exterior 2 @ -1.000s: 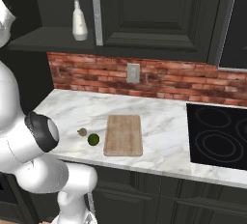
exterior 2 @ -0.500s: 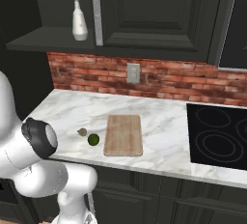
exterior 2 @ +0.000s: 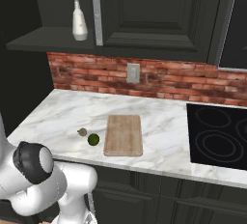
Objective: Open the cabinet. Place the bowl and condiment on the counter. Then place the lime and garlic on the cutting board.
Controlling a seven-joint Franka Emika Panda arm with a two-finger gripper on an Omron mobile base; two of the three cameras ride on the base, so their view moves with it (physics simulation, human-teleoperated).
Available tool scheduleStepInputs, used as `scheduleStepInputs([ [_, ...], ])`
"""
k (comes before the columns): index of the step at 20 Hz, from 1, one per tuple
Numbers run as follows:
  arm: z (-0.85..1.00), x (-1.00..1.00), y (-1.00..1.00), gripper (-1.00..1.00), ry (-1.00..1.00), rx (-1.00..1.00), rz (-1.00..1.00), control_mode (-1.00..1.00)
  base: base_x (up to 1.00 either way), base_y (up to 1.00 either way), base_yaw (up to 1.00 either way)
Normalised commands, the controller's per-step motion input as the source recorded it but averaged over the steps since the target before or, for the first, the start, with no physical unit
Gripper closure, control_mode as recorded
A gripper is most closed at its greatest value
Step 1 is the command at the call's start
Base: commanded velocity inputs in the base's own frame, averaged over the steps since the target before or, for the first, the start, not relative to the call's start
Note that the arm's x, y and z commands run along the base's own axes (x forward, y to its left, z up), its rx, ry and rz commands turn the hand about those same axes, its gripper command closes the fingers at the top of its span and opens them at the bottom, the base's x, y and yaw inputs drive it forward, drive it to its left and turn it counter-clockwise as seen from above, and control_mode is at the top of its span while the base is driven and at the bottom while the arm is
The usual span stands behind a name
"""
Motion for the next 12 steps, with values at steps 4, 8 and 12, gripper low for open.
scheduleStepInputs([
  [4,0.00,-0.21,-0.63,-1.00,-0.44,-0.12,-0.12,-1.00,0.00,0.00,0.00],
  [8,-0.07,-0.20,-0.77,-1.00,-0.44,-0.16,-0.14,-1.00,0.00,0.00,0.00],
  [12,-0.18,-0.15,-0.75,-1.00,-0.45,-0.09,-0.11,-1.00,0.00,0.00,0.00],
])
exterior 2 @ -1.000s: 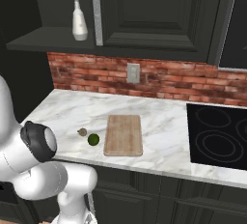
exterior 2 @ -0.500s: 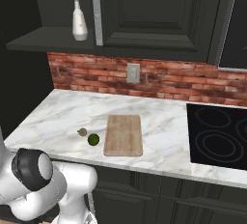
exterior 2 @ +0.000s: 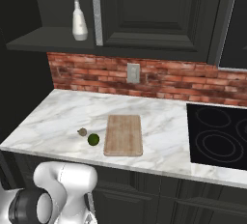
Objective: Open the cabinet. Place the bowl and condiment on the counter. Then place the lime and garlic on the cutting board.
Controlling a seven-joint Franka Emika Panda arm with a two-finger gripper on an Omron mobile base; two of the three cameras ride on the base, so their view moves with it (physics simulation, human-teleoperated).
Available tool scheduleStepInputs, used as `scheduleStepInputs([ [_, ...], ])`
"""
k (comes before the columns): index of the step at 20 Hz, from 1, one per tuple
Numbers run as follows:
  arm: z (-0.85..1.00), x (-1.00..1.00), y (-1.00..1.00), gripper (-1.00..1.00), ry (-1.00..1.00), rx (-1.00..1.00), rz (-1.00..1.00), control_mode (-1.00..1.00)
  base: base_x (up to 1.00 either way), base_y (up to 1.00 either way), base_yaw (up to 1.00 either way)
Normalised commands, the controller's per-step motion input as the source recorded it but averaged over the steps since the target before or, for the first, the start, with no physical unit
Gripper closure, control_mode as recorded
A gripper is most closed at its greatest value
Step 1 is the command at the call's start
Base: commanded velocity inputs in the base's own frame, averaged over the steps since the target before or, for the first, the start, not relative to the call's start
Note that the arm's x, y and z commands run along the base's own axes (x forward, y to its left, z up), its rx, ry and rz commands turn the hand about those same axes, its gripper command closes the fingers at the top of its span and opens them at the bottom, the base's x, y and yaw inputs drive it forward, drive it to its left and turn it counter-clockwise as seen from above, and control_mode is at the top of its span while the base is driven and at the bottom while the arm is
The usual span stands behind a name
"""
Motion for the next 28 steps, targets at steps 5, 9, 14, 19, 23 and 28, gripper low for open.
scheduleStepInputs([
  [5,-0.20,-0.14,-0.51,-1.00,-0.28,-0.02,-0.11,-1.00,0.00,0.00,0.00],
  [9,-0.02,-0.15,-0.15,-1.00,-0.08,-0.04,-0.09,-1.00,0.00,0.00,0.00],
  [14,0.00,0.00,-0.21,-1.00,-0.12,0.00,-0.15,-1.00,0.00,0.00,0.00],
  [19,-0.06,-0.02,-0.38,-1.00,-0.11,0.00,-0.15,-1.00,0.00,0.00,0.00],
  [23,0.00,-0.06,-0.44,-1.00,-0.01,0.00,-0.19,-1.00,0.00,0.00,0.00],
  [28,0.00,0.00,-0.59,-1.00,0.00,0.01,-0.20,-1.00,0.00,0.00,0.00],
])
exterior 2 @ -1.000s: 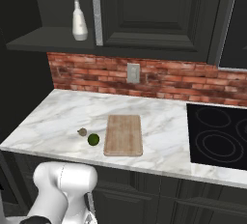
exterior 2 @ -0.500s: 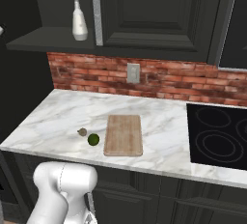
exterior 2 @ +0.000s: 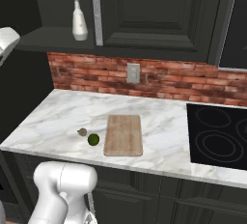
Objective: Open the cabinet. Place the bowl and condiment on the counter. Then place the lime and garlic on the cutting board.
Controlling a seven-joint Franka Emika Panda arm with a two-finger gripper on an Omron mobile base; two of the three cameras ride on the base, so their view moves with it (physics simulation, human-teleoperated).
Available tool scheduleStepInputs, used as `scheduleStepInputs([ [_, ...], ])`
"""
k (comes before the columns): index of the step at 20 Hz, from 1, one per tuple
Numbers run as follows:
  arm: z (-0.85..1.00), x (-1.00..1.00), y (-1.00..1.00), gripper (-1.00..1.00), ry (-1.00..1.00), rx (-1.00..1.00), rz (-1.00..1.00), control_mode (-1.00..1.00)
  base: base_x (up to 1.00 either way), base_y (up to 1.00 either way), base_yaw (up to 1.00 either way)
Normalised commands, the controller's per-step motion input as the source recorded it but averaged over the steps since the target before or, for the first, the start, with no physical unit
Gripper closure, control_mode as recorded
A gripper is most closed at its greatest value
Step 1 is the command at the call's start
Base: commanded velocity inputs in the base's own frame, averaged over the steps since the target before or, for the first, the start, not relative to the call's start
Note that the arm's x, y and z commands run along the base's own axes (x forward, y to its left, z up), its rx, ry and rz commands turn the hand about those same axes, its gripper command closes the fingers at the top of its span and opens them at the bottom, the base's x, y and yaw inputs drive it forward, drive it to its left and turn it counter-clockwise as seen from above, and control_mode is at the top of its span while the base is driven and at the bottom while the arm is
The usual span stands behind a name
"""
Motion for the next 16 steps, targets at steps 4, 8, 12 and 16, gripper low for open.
scheduleStepInputs([
  [4,0.00,0.00,-0.65,-1.00,0.02,0.08,-0.17,-1.00,0.00,0.00,0.00],
  [8,-0.02,0.01,-0.52,-1.00,0.17,0.04,-0.03,-1.00,0.00,0.00,0.00],
  [12,-0.05,0.06,-0.33,-1.00,0.10,0.12,0.00,-1.00,0.00,0.00,0.00],
  [16,-0.10,-0.08,-0.41,-1.00,0.03,0.15,-0.02,-1.00,0.00,0.00,0.00],
])
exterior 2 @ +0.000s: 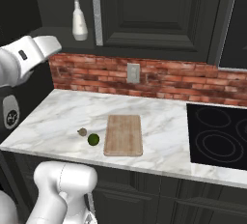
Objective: Open the cabinet. Place the bowl and condiment on the counter. Then place the lime and garlic on the cutting board.
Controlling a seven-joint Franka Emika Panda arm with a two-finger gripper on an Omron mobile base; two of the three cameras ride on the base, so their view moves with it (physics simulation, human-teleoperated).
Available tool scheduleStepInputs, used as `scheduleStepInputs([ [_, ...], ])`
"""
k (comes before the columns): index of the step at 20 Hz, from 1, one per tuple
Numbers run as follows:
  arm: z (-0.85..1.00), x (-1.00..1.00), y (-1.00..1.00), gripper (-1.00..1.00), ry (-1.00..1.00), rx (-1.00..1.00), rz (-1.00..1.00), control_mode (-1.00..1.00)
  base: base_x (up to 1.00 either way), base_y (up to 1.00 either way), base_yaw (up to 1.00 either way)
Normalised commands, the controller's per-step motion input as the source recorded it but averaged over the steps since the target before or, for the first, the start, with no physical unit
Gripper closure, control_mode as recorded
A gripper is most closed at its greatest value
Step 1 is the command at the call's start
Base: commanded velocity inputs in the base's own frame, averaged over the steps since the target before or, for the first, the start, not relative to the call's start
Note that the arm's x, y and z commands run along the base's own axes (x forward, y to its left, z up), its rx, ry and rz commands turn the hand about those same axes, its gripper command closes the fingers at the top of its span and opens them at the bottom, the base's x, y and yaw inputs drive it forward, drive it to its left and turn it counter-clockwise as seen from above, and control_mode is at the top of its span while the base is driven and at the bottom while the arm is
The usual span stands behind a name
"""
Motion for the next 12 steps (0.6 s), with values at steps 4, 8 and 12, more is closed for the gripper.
scheduleStepInputs([
  [4,-0.24,-0.21,-0.46,-1.00,0.00,0.22,-0.05,-1.00,0.00,0.00,0.00],
  [8,-0.06,-0.05,-0.30,-1.00,0.00,0.31,-0.09,-1.00,0.00,0.00,0.00],
  [12,0.00,0.00,-0.04,-1.00,0.00,0.26,-0.20,-1.00,0.00,0.00,0.00],
])
